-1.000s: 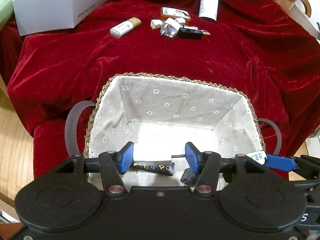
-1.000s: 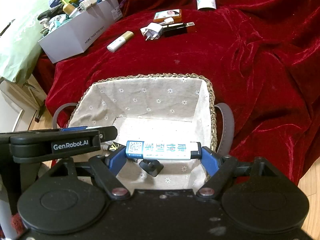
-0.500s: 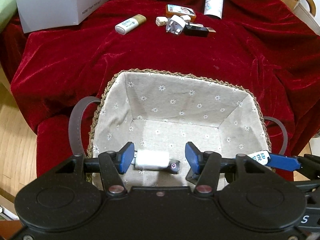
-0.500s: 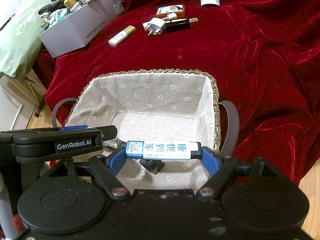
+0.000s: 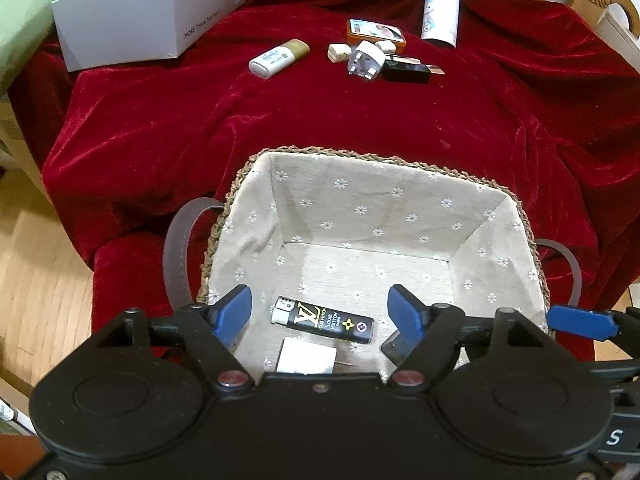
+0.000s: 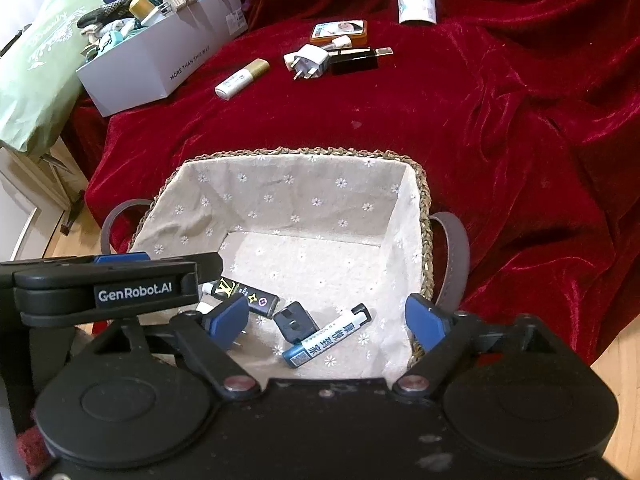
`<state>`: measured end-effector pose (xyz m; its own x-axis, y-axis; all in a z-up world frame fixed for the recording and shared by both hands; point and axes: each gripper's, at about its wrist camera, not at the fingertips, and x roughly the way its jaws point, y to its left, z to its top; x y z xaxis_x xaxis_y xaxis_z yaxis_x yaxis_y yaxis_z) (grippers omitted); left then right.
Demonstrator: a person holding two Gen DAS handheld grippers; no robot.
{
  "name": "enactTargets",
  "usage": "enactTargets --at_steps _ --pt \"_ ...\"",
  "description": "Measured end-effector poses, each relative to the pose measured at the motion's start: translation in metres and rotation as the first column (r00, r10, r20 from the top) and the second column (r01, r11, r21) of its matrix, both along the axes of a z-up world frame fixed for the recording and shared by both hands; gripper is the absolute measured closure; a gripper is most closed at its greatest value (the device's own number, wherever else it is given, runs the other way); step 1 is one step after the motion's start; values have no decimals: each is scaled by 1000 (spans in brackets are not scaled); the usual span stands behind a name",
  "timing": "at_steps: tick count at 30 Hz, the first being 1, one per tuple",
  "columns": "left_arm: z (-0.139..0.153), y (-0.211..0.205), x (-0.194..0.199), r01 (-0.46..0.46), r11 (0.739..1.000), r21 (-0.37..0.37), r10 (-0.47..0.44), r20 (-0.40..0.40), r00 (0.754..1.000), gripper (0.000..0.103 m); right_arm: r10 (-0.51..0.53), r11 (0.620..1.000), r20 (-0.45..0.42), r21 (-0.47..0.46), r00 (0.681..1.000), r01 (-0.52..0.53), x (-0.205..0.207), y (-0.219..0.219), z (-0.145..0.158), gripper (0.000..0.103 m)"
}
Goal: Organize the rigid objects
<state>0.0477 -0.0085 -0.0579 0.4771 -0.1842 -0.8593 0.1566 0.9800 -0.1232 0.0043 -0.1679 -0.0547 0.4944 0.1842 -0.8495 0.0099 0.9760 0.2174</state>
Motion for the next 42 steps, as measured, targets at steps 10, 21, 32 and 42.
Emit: enactTargets --at_steps 10,21,32,42 --pt "5 2 -5 -18 999 29 17 29 999 29 -8 999 24 -43 1000 9 -5 1 3 14" --pt "6 4 -6 -22 999 29 21 27 999 28 -3 998 32 -55 999 5 -6 2 5 13" --pt "5 4 -6 -22 999 29 21 26 999 28 -3 998 32 -55 999 5 -6 2 5 13" --pt "5 5 -7 -26 999 30 25 27 999 23 -7 998 35 -54 999 9 -7 2 4 12"
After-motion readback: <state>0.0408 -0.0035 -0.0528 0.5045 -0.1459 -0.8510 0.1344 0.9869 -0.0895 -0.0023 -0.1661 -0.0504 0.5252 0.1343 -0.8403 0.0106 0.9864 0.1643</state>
